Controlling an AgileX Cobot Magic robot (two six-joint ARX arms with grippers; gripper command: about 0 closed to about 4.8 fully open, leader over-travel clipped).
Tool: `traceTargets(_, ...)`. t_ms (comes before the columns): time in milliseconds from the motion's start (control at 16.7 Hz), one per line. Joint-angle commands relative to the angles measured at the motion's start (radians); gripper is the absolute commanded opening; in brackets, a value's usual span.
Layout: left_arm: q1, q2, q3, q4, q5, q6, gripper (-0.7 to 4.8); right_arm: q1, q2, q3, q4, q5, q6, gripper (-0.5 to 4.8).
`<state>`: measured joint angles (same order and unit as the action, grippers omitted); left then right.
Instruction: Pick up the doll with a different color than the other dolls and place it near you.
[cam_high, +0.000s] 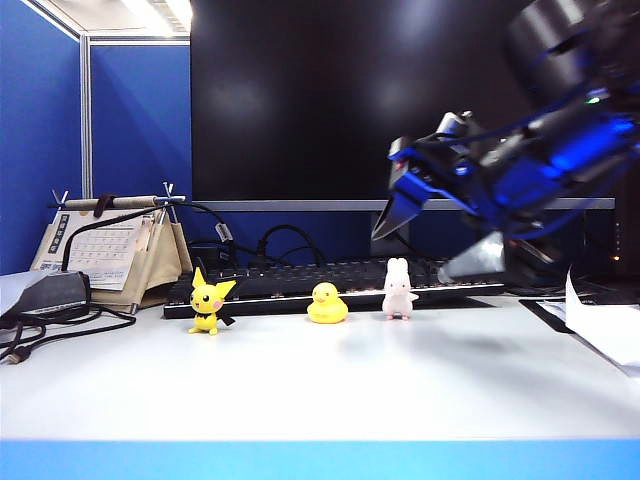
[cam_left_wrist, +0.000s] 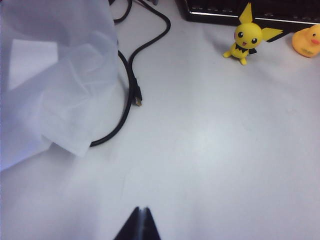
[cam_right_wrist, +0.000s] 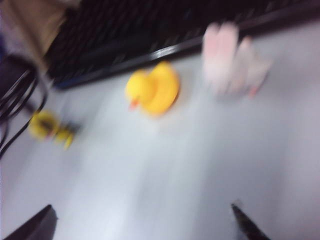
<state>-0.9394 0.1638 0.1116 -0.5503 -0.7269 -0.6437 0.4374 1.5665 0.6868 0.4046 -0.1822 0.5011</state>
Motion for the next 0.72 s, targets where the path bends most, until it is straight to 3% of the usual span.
traceTargets(60,0.001,0.002,0.000,-0.001,-0.002,0.004,-0.05,-0.007,0.080,0.141,-0.014,0.074,-0.048,4.44)
traceTargets(359,0.001,0.002,0.000,-0.001,-0.002,0.004,-0.05,-0.055,0.245,0.335,-0.146,0.076,-0.087,4.64)
traceTargets(718,0.001,0.002,0.000,-0.001,-0.002,0.004,-0.05,-0.056,0.363,0.352,-0.082,0.026,-0.089,4.63)
